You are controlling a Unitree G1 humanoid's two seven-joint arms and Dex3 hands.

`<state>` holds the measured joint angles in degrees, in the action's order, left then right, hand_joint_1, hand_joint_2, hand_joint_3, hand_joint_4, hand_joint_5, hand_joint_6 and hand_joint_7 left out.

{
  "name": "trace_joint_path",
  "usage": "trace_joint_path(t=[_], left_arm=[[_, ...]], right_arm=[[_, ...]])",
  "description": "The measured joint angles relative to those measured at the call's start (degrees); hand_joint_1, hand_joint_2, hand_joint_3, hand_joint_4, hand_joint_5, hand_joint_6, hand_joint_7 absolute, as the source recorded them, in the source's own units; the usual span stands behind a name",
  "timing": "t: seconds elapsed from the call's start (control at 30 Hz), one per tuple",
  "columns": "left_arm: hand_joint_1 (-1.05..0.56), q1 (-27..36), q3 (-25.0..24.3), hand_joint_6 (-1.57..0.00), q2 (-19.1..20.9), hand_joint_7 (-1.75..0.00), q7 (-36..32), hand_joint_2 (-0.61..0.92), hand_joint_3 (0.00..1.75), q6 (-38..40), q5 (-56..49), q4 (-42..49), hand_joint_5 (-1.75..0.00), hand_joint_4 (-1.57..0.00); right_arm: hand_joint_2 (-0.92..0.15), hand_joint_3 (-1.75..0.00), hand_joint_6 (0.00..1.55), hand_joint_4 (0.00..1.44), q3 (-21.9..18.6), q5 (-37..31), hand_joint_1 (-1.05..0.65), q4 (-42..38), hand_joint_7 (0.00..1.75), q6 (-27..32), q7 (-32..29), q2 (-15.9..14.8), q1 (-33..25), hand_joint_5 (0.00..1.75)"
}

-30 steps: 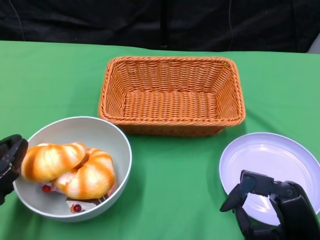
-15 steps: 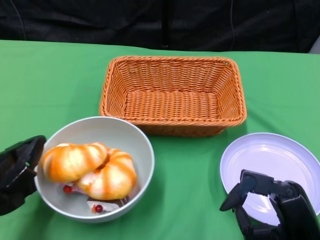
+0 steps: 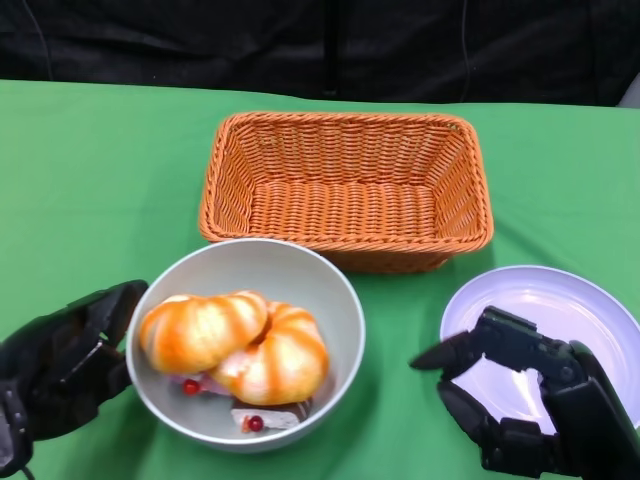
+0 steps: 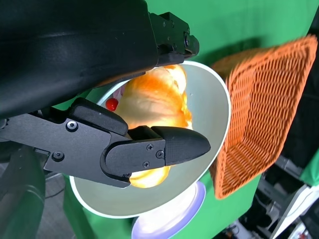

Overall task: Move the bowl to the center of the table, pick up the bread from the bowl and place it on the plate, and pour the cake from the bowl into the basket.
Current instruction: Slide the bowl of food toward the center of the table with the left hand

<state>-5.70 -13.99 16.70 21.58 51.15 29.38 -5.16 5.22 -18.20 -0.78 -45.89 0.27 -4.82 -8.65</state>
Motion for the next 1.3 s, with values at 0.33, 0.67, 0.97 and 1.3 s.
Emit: trace_joint_path(t=[0.33,0.67,0.97,1.3], left_arm=[[-0.77,-0.25,2.96,-0.05,-0.89,0.00,-0.87,0.92,0.60,1.88,0.01,-2.41,-0.01,-0.02],[-0.76,-1.19,7.01,-0.05,-2.16,0.00,-1.11,0.92,0.60,3.51,-0.19,-3.83,-0.01,0.00],[-0.76,-0.18,8.66,-0.08,-2.97,-0.02,-1.10,0.92,0.62,3.78,-0.19,-5.48,-0.03,-0.04],[-0.73,0.34,8.99,-0.10,-4.78,-0.03,-2.94,0.92,0.62,5.04,-0.11,-7.20,-0.04,-0.02]], right_arm=[[-0.92,-0.17,0.23,0.18,3.05,-2.69,-0.52,10.12,0.69,13.78,3.85,-0.87,-0.77,1.16],[-0.92,-0.16,0.18,0.05,8.58,-12.12,-0.60,13.89,0.62,26.64,6.29,-1.37,4.49,1.13],[-0.92,-0.12,0.13,0.00,13.34,-17.24,-0.57,12.31,0.70,30.88,5.33,-1.14,8.97,1.15],[-0.92,-0.05,0.11,0.00,16.78,-21.99,-0.52,7.73,0.73,33.08,2.88,-0.88,13.07,1.05]])
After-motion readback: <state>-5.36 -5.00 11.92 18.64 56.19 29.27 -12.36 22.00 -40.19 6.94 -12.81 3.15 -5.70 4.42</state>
